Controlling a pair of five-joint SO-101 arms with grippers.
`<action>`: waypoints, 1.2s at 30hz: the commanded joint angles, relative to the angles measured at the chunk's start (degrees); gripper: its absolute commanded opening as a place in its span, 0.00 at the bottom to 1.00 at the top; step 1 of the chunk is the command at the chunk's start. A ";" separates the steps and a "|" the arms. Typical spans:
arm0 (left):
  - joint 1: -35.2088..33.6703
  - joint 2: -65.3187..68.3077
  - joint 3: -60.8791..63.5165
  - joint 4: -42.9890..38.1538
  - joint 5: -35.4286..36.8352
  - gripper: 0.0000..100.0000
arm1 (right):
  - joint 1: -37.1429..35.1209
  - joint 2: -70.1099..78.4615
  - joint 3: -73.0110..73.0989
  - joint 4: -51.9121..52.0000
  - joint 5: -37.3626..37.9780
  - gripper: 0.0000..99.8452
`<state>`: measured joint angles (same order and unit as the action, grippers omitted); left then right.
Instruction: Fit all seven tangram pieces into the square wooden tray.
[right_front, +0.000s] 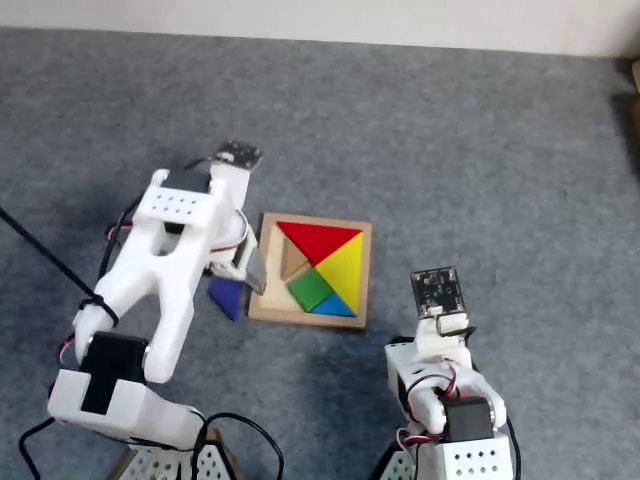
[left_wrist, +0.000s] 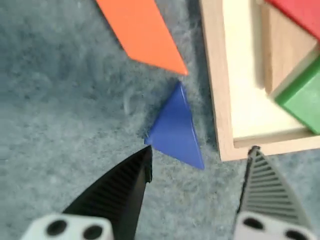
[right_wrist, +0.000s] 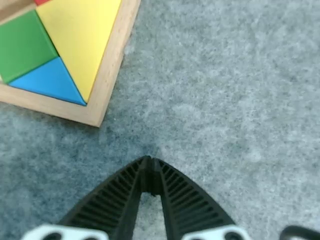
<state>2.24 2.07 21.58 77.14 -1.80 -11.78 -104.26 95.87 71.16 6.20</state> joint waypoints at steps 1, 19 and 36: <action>-3.82 -2.59 4.70 -6.33 0.62 0.30 | 0.66 -0.84 6.55 0.40 -0.18 0.01; -5.67 -2.51 16.66 -18.29 0.62 0.24 | 0.66 -0.84 6.55 0.40 -0.18 0.01; -5.58 -2.51 17.54 -17.93 0.70 0.22 | 0.66 -0.84 6.55 0.40 -0.18 0.01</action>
<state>-3.38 0.31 38.99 59.65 -1.45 -11.78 -104.26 95.87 71.16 6.20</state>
